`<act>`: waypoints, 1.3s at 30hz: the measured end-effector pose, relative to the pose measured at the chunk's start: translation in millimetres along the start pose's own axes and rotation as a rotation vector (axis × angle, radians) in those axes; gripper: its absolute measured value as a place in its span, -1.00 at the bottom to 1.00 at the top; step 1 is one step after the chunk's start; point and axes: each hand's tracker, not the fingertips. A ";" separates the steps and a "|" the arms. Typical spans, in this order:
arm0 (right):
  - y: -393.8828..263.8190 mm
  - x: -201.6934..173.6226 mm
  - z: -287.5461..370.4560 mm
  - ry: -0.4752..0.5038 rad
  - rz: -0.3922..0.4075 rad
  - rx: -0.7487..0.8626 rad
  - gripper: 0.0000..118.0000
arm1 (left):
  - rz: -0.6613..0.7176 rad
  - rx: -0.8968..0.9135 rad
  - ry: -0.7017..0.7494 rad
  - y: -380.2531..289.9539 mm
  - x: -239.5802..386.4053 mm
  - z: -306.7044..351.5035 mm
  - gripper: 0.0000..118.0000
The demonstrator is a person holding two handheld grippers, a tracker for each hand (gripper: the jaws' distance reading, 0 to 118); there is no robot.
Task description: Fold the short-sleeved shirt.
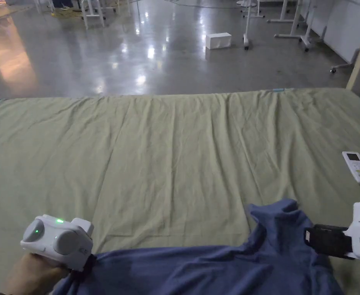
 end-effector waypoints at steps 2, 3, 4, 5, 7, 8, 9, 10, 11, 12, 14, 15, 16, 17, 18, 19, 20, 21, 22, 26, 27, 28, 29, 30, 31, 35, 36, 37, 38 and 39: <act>6.2 -2.5 -22.2 -0.147 0.069 -0.049 0.46 | 0.007 -0.006 -0.009 0.5 -1.8 -0.2 -0.85; 6.4 -2.8 -31.0 -0.169 0.085 -0.063 0.41 | 0.004 0.006 0.010 0.2 -3.9 0.4 -0.85; 4.8 -2.6 -37.4 -0.128 0.069 -0.059 0.26 | 0.008 0.011 0.006 -1.8 -4.5 0.8 -0.85; 0.2 2.0 -50.0 -0.071 0.038 -0.093 0.04 | 0.004 0.020 0.005 -4.2 -4.9 1.3 -0.85; -8.0 0.4 -59.2 0.039 -0.017 -0.131 -0.67 | -0.019 0.056 0.022 -8.8 -3.6 2.7 -0.85; -12.4 -4.1 -61.6 0.035 -0.009 -0.120 -0.76 | -0.038 0.069 0.024 -11.2 -3.0 3.0 -0.85; -16.3 -8.8 -59.2 0.010 0.016 -0.101 -0.76 | -0.048 0.079 0.026 -13.4 -2.9 3.4 -0.85; -17.2 -11.9 -60.0 -0.021 0.057 -0.081 -0.91 | -0.046 0.086 0.027 -15.5 -3.1 3.9 -0.85; -17.3 -11.8 -60.0 -0.015 0.057 -0.078 -0.95 | -0.041 0.099 0.032 -16.9 -4.3 7.1 -0.85; -16.9 -10.0 -57.0 -0.011 0.041 -0.074 -0.95 | -0.033 0.106 0.029 -17.6 -6.8 13.3 -0.86; -16.4 -6.2 -41.6 0.025 -0.009 -0.038 -0.96 | 0.076 0.189 -0.006 -26.8 -14.3 32.0 -0.86; -16.9 -5.4 -26.7 0.061 -0.004 0.013 -0.96 | 0.131 0.243 -0.057 -36.4 -20.0 46.1 -0.87; -17.7 -5.0 -9.1 0.085 -0.001 0.054 -0.96 | 0.174 0.327 -0.105 -48.8 -25.8 63.5 -0.87; -20.0 -5.6 14.1 0.101 -0.008 0.086 -0.96 | 0.208 0.390 -0.148 -64.6 -31.1 84.1 -0.87; -23.4 -4.6 33.3 0.125 -0.007 0.118 -0.96 | 0.227 0.443 -0.173 -81.3 -34.5 104.8 -0.87; -29.7 -2.8 57.3 0.152 0.003 0.165 -0.96 | 0.223 0.496 -0.203 -100.9 -38.5 125.9 -0.87; -36.7 -0.8 78.8 0.163 0.002 0.198 -0.96 | 0.209 0.544 -0.228 -121.0 -42.4 144.5 -0.87; -44.2 0.4 98.6 0.166 -0.007 0.214 -0.96 | 0.217 0.558 -0.240 -137.3 -45.9 158.0 -0.87; -55.1 3.4 118.0 0.174 -0.020 0.238 -0.96 | 0.234 0.567 -0.251 -155.2 -49.6 172.9 -0.87; -112.3 14.9 178.6 0.171 -0.099 0.305 -0.96 | 0.325 0.596 -0.306 -232.2 -53.1 211.4 -0.87; -126.3 17.8 187.6 0.171 -0.120 0.305 -0.96 | 0.338 0.585 -0.316 -248.3 -53.9 213.3 -0.87; -143.0 20.0 194.5 0.167 -0.136 0.296 -0.96 | 0.342 0.579 -0.308 -265.0 -54.2 210.1 -0.87; -159.7 15.6 202.6 0.162 -0.148 0.284 -0.96 | 0.348 0.563 -0.296 -280.7 -53.7 204.6 -0.87; -175.8 14.2 205.8 0.161 -0.149 0.273 -0.96 | 0.349 0.530 -0.286 -290.2 -50.7 197.5 -0.87; -193.4 12.5 207.7 0.153 -0.161 0.259 -0.96 | 0.353 0.490 -0.274 -301.5 -47.9 188.6 -0.87; -242.6 6.3 199.3 0.125 -0.218 0.181 -0.96 | 0.436 0.443 -0.294 -328.4 -36.1 150.1 -0.87; -248.8 5.9 195.3 0.112 -0.231 0.164 -0.96 | 0.442 0.441 -0.297 -330.6 -33.9 142.6 -0.87; -250.9 5.7 191.5 0.106 -0.232 0.164 -0.96 | 0.442 0.445 -0.293 -332.3 -30.8 136.5 -0.87; -254.2 4.1 188.2 0.103 -0.227 0.164 -0.96 | 0.444 0.446 -0.289 -332.7 -36.4 118.6 -0.86; -256.4 2.0 185.8 0.096 -0.219 0.165 -0.96 | 0.437 0.463 -0.276 -333.4 -34.7 116.7 -0.85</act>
